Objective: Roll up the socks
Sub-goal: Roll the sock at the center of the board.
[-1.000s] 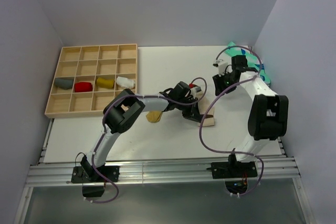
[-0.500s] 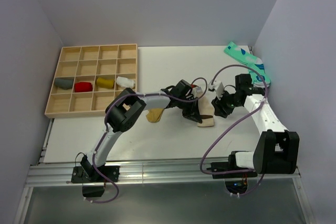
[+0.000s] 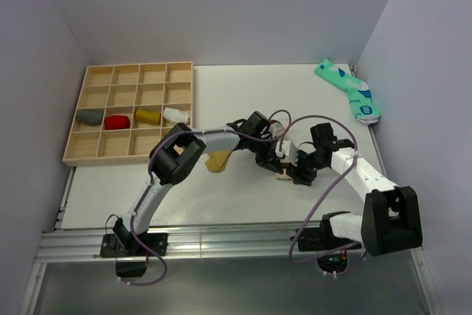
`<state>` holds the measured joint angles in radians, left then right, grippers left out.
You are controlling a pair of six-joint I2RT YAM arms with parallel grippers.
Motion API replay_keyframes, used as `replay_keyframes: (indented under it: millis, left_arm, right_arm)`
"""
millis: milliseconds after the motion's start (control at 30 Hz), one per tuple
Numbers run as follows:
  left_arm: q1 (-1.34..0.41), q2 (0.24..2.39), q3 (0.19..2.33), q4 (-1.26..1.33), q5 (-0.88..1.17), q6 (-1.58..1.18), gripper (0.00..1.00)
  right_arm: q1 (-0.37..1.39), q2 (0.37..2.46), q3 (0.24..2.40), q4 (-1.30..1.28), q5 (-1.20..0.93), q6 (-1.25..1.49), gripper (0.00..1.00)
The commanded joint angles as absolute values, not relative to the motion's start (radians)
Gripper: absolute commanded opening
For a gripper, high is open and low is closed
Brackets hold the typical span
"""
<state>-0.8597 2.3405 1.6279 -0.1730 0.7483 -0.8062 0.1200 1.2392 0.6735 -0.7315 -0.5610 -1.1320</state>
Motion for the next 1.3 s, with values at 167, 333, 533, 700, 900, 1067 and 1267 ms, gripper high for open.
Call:
replay_keyframes:
  millis: [167,333,533,700,900,1067,1267]
  left_arm:
    - [-0.856,2.384,1.651,-0.236,0.736,-0.781,0.0]
    - [-0.854,2.379,1.64,-0.227,0.741,-0.782,0.01]
    - [-0.844,2.355,1.583,-0.145,0.749,-0.833,0.16]
    - [-0.836,2.284,1.456,-0.009,0.703,-0.938,0.29]
    - [-0.83,2.198,1.312,0.218,0.612,-1.029,0.34]
    - [-0.827,2.155,1.234,0.333,0.526,-1.055,0.35]
    - [-0.833,2.068,1.152,0.429,0.39,-0.95,0.38]
  right_arm:
    - [0.247,1.17,0.583,-0.537,-0.422,-1.094,0.6]
    - [0.255,1.227,0.583,-0.497,-0.382,-1.081,0.59]
    - [0.256,1.275,0.578,-0.473,-0.364,-1.056,0.48]
    - [0.23,1.308,0.618,-0.518,-0.422,-1.04,0.3]
    - [0.112,1.414,0.742,-0.702,-0.563,-1.1,0.24]
    - [0.031,1.52,0.845,-0.85,-0.615,-1.143,0.23]
    - [-0.02,1.69,1.011,-1.057,-0.661,-1.172,0.22]
